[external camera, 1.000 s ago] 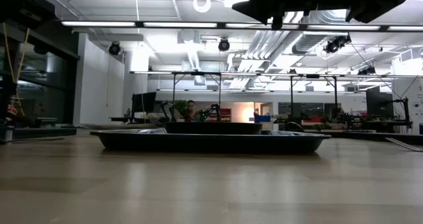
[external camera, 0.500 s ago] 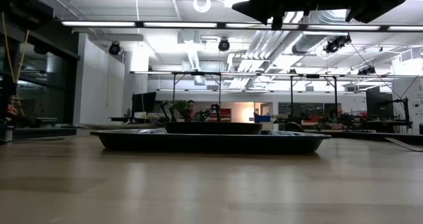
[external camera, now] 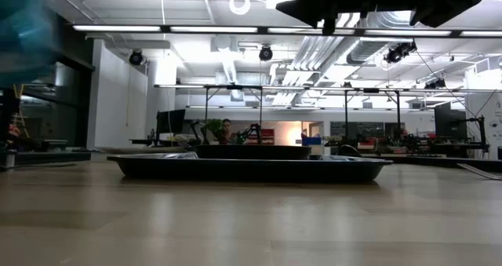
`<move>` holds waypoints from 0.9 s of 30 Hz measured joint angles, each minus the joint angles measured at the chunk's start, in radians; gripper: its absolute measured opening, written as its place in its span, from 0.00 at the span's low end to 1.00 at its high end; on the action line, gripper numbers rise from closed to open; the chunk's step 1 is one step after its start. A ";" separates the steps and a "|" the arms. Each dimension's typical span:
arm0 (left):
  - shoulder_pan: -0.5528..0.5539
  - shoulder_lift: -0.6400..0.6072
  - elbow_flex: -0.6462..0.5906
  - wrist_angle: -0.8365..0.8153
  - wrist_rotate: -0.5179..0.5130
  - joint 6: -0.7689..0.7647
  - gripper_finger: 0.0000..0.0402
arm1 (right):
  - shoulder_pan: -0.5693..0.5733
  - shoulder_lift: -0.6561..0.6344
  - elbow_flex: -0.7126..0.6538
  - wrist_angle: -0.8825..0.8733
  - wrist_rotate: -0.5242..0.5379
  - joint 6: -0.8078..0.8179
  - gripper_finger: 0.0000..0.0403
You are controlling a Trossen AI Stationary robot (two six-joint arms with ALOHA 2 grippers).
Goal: Pick and place plate/cup/fork/spoon on tray
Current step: Put the blue cup on the top left of the black serving tray
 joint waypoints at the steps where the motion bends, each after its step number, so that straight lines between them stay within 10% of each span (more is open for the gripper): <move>1: 0.027 0.000 0.034 0.000 -0.038 0.021 0.01 | 0.000 0.000 0.000 0.004 0.000 0.000 0.62; 14: 0.555 0.305 0.216 -0.078 0.060 0.410 0.01 | 0.000 0.000 0.000 0.017 0.053 -0.025 0.62; 27: 0.687 0.485 0.261 -0.016 0.193 0.524 0.01 | 0.000 0.000 0.000 0.017 0.053 -0.056 0.62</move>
